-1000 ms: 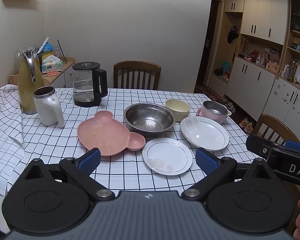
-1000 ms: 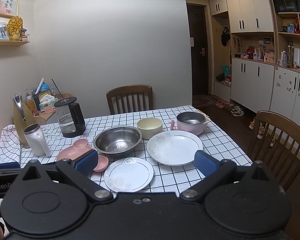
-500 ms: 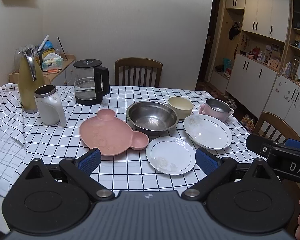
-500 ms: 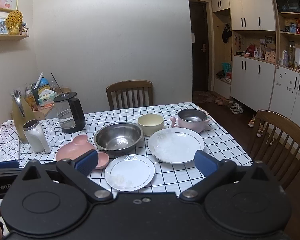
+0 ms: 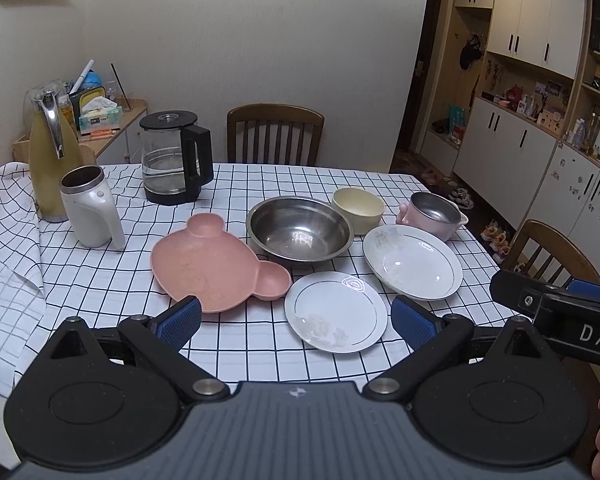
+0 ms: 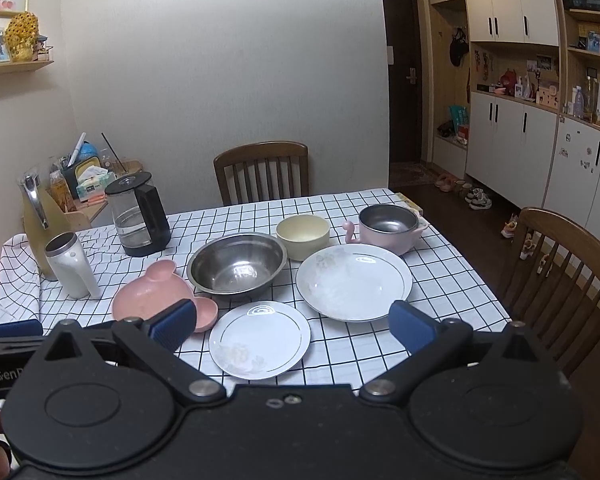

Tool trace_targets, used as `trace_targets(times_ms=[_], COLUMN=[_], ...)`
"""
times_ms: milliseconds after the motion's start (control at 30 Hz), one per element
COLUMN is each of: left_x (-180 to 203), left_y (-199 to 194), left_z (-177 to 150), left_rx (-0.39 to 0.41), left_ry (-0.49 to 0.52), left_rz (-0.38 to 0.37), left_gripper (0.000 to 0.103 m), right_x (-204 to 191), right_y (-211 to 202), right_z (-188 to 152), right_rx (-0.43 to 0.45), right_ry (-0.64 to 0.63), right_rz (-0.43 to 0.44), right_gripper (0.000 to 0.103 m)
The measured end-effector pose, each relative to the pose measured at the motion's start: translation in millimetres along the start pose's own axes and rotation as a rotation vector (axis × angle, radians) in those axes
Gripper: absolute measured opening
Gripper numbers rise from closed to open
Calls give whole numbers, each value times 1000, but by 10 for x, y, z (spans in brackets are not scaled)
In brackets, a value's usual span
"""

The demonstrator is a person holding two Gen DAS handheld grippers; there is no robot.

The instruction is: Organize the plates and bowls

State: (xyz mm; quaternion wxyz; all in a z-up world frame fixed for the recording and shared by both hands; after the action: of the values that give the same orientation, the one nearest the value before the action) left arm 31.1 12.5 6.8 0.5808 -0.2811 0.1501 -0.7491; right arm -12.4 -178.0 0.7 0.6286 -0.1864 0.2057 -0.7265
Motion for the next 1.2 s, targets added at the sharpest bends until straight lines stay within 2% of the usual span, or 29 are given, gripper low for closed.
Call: trace_targets(times_ms=[367, 600, 1000, 1200], left_x=[167, 317, 678, 815], left_y=[217, 517, 1394, 1933], left_z=[130, 227, 405, 462], left_rx=[-4, -20, -61, -130], left_ry=[11, -16, -68, -86], left_rz=[28, 36, 75, 111], left_gripper=[102, 102, 102, 102], right_x=[149, 316, 919, 1174], right_y=[206, 466, 1325, 1866], right_z=[96, 174, 449, 535], right_rx=[-21, -35, -73, -98], right_ry=[9, -4, -62, -141], right_rz=[18, 42, 79, 94], right_gripper=[103, 103, 103, 103])
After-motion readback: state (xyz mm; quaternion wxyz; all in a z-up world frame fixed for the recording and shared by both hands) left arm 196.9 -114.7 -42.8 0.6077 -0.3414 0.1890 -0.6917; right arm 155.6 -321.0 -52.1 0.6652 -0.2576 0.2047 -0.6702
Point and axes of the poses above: each gripper's, at about its wrist camera, not at the fingertips, and y roughly the way its jaws point, x to its right, z to its top, the point moved 1 cm from there along y, roughly the way its jaws point, and after that the axes turned 14 degrees about -z, right-handed, at the moved point
